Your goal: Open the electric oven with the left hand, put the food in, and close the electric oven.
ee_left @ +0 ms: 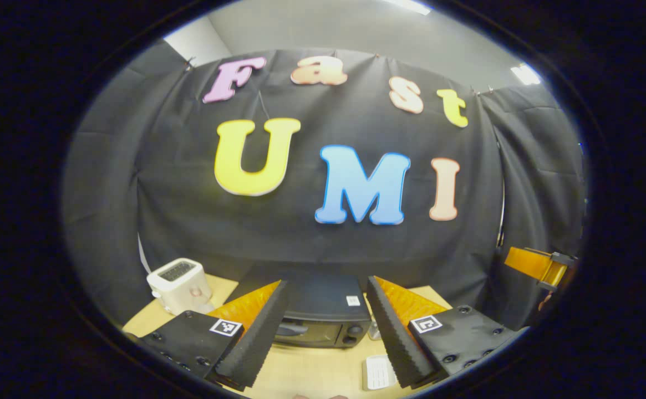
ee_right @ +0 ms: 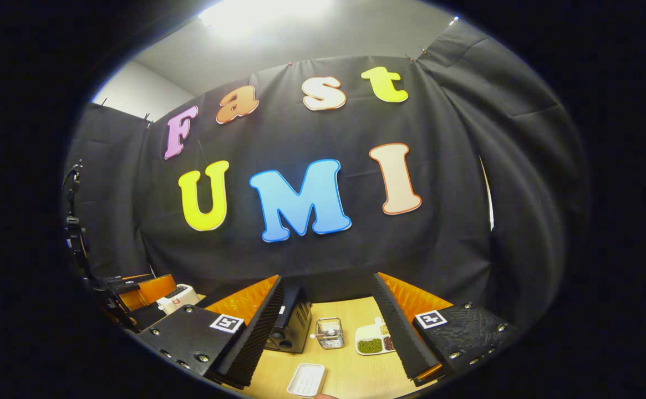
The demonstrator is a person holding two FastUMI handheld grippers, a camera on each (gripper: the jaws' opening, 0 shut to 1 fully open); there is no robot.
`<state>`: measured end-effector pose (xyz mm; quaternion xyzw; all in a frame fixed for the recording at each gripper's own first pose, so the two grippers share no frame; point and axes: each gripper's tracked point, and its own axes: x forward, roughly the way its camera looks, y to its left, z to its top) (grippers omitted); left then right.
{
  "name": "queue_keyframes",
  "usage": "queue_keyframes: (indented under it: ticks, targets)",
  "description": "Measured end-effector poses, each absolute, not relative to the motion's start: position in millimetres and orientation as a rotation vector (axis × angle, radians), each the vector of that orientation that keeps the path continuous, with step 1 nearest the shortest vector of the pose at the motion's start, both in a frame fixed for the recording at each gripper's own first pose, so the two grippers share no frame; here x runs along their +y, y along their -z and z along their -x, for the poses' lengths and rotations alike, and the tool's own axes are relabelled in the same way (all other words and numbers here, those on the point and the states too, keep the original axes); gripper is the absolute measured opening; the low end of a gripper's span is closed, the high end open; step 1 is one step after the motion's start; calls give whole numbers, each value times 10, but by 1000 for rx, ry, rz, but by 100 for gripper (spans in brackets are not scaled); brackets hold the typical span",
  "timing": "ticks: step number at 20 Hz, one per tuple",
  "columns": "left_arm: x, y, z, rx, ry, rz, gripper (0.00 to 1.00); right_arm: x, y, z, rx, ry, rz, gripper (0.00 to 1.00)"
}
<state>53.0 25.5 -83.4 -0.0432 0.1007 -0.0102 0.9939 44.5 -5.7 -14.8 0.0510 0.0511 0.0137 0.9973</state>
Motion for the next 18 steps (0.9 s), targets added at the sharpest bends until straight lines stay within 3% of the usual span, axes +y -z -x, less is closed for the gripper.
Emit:
queue_keyframes:
  ticks: [5, 8, 11, 12, 18]
  targets:
    - [145, 319, -291, 99, 64, 57, 99, -9, -215, -260, 40, 13, -104, 97]
    - [197, 342, -230, 120, 97, 88, 99, 72, -302, -118, 30, 47, -71, 97]
    - [317, 260, -159, 112, 107, 114, 91, 172, -362, 3, 18, 58, -54, 97]
    - [349, 256, -119, 111, 113, 119, 99, 204, -373, 43, 17, 62, -56, 97]
    - [382, 183, 38, 98, 164, 119, 99, 389, -391, 266, 24, 58, -17, 97]
